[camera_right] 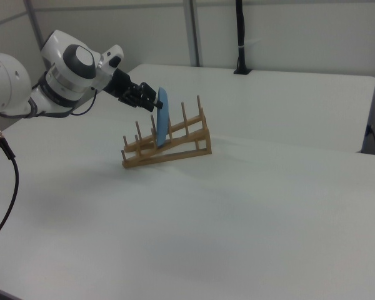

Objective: Pick plate from plate rack
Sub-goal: 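Lower the gripper onto the plate rim and close it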

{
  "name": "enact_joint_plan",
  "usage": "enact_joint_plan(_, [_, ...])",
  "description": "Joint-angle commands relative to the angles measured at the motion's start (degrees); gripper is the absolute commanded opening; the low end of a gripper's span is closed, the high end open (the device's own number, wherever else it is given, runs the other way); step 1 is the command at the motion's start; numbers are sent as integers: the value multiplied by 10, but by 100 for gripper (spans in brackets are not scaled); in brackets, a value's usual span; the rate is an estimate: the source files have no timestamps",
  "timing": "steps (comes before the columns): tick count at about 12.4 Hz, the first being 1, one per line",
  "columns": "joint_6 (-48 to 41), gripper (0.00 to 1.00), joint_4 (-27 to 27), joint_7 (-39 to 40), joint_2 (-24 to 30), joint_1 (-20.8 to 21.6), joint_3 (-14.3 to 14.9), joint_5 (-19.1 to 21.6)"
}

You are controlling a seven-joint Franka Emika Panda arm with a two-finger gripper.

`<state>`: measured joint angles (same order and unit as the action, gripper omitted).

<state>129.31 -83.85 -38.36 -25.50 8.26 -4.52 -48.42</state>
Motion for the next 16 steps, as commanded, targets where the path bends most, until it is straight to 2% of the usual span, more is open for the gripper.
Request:
enact_joint_plan(1, [8, 51, 13, -36, -17, 9, 5, -26])
enact_joint_plan(3, [8, 43, 22, -41, -24, 9, 5, -29])
enact_joint_plan(7, [11, 41, 30, -41, -32, 5, 6, -30])
enact_joint_plan(11, [16, 19, 30, -41, -34, 4, 7, -30])
enact_joint_plan(12, [16, 10, 30, -39, -37, 4, 7, -30])
enact_joint_plan(16, [16, 1, 30, -29, -32, 3, 10, -30])
